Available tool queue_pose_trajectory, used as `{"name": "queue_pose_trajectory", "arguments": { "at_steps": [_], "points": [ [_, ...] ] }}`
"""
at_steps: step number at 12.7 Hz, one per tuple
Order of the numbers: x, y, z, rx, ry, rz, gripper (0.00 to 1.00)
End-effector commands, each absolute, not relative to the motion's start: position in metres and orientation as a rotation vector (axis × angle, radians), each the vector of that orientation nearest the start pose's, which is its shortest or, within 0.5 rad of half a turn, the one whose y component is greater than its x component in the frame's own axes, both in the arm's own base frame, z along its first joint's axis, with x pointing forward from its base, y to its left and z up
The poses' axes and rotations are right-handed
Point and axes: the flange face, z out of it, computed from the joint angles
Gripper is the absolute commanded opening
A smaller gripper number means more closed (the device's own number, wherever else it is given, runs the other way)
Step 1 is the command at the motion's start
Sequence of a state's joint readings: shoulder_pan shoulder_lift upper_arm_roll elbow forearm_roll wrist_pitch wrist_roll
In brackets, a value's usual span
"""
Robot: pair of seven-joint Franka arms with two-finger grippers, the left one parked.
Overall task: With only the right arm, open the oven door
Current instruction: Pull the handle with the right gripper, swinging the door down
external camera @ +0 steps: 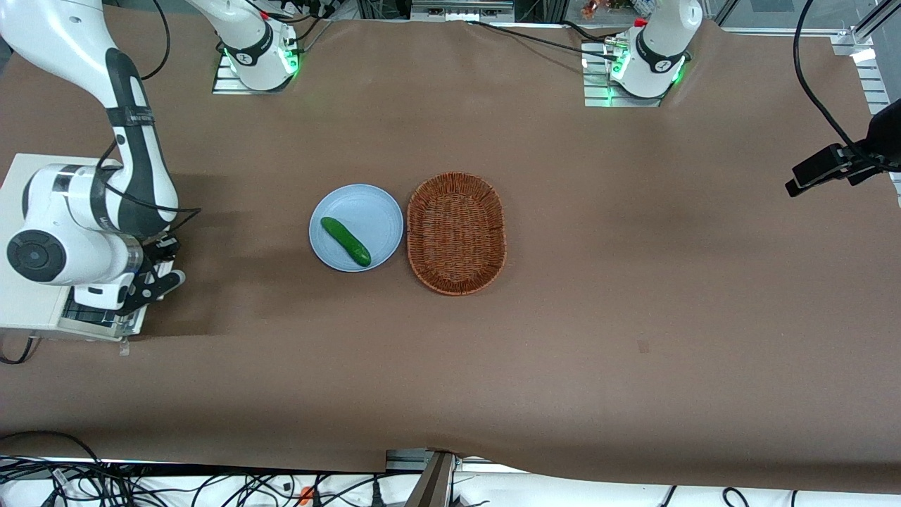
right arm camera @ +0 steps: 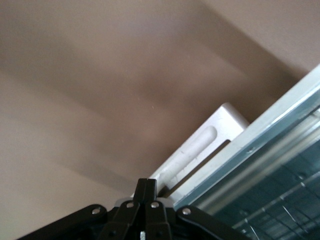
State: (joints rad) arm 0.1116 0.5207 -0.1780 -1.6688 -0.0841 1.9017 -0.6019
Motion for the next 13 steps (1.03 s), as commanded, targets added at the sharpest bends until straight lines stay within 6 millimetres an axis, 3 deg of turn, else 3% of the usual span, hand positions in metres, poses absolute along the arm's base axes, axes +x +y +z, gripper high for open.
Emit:
{"name": "queue_pose_trajectory", "arguments": {
  "at_steps": [1,5,9,11,13],
  "points": [
    [0.649,-0.077,0.242,-3.080,-0.869,0.497,0.00],
    [0.650,-0.073,0.209,-3.057,-0.813,0.458,0.00],
    [0.648,-0.066,0.194,-3.055,-0.660,0.454,0.00],
    [0.647,-0.059,0.192,-3.055,-0.497,0.455,0.00],
    [0.643,-0.040,0.190,-3.018,-0.313,0.489,0.00]
  ]
}}
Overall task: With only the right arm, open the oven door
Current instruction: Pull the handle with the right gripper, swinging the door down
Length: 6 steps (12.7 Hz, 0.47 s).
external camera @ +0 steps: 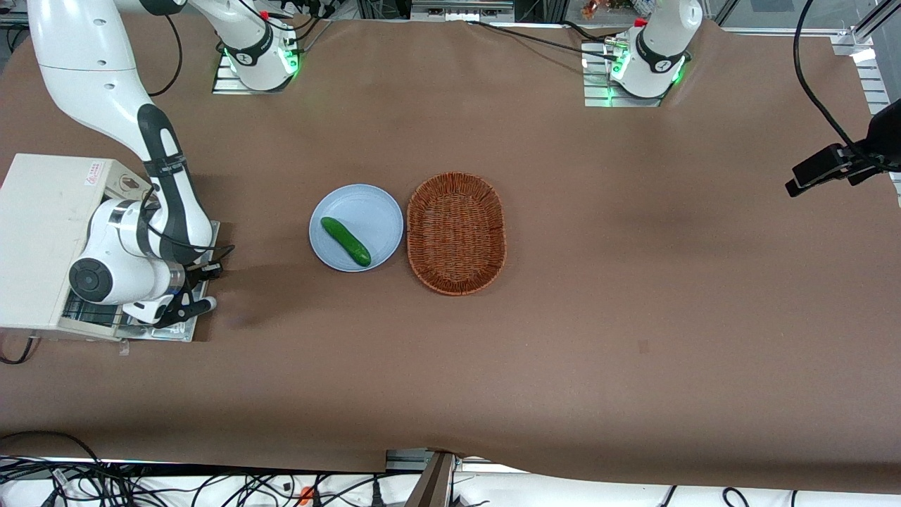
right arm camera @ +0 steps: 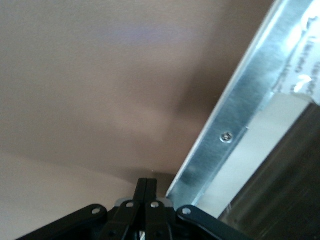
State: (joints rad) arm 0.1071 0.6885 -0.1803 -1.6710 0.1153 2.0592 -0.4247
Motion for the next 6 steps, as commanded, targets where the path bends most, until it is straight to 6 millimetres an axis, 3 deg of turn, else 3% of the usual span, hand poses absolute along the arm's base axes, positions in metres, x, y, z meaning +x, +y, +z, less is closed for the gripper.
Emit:
{"name": "queue_pose_trajectory", "arguments": {
  "at_steps": [1,4,6],
  "points": [
    [0.640,-0.035,0.190,-2.987,-0.207,0.505,0.00],
    [0.639,-0.013,0.193,-2.946,-0.110,0.528,0.00],
    [0.646,0.003,0.213,-2.947,-0.116,0.530,0.00]
  ]
}}
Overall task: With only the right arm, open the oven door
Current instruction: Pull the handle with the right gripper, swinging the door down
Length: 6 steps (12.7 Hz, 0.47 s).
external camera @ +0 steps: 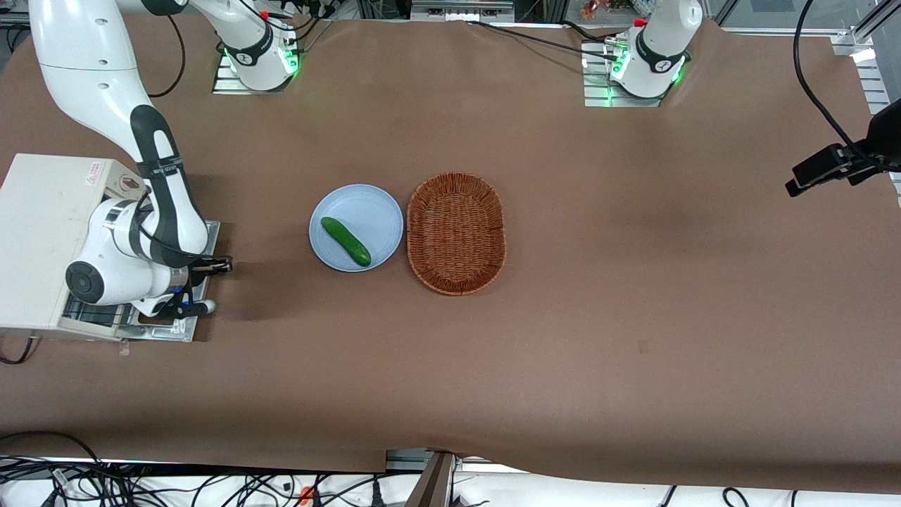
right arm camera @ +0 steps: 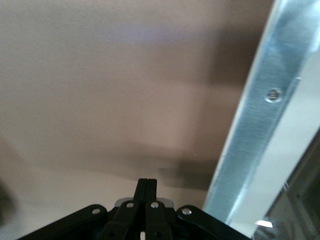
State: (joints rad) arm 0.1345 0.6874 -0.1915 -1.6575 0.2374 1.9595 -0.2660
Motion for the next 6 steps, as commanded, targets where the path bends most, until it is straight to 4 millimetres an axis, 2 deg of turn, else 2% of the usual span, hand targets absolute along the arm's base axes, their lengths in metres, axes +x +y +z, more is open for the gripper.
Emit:
{"name": "queue_pose_trajectory", "arguments": {
  "at_steps": [1,2,4,5,6],
  "points": [
    [0.649,0.006,0.228,-2.930,-0.137,0.564,0.00],
    [0.654,0.009,0.245,-2.921,-0.164,0.579,0.02],
    [0.662,0.012,0.289,-2.900,-0.228,0.602,0.31],
    [0.662,0.013,0.314,-2.899,-0.243,0.601,0.56],
    [0.659,0.011,0.343,-2.910,-0.271,0.602,1.00]
  ]
}}
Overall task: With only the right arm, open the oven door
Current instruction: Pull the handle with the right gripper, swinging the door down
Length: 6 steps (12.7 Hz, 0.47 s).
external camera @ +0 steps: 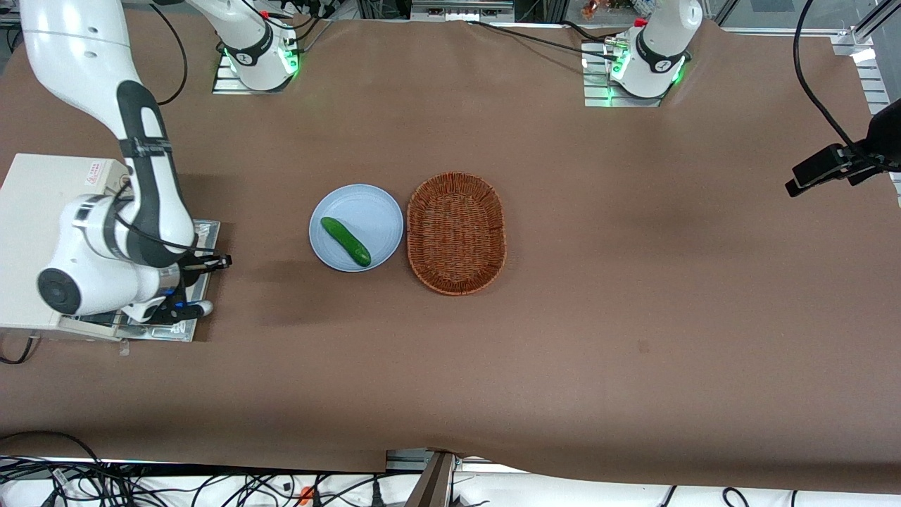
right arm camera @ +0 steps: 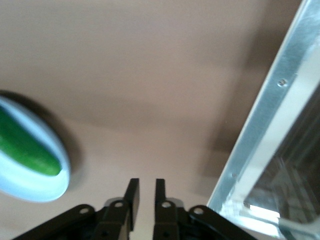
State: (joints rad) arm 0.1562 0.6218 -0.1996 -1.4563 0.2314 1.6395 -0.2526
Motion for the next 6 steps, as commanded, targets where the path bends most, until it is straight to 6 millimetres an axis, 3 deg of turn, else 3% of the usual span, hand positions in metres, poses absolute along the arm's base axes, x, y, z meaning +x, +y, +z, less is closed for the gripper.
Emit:
{"name": "queue_pose_trajectory", "arguments": {
  "at_steps": [1,3,5,6],
  "points": [
    [0.652,0.010,0.370,-2.914,-0.312,0.604,1.00],
    [0.641,0.006,0.412,-2.892,-0.394,0.573,1.00],
    [0.635,0.000,0.436,-2.883,-0.401,0.573,1.00],
    [0.634,-0.003,0.457,-2.888,-0.402,0.558,1.00]
  ]
}}
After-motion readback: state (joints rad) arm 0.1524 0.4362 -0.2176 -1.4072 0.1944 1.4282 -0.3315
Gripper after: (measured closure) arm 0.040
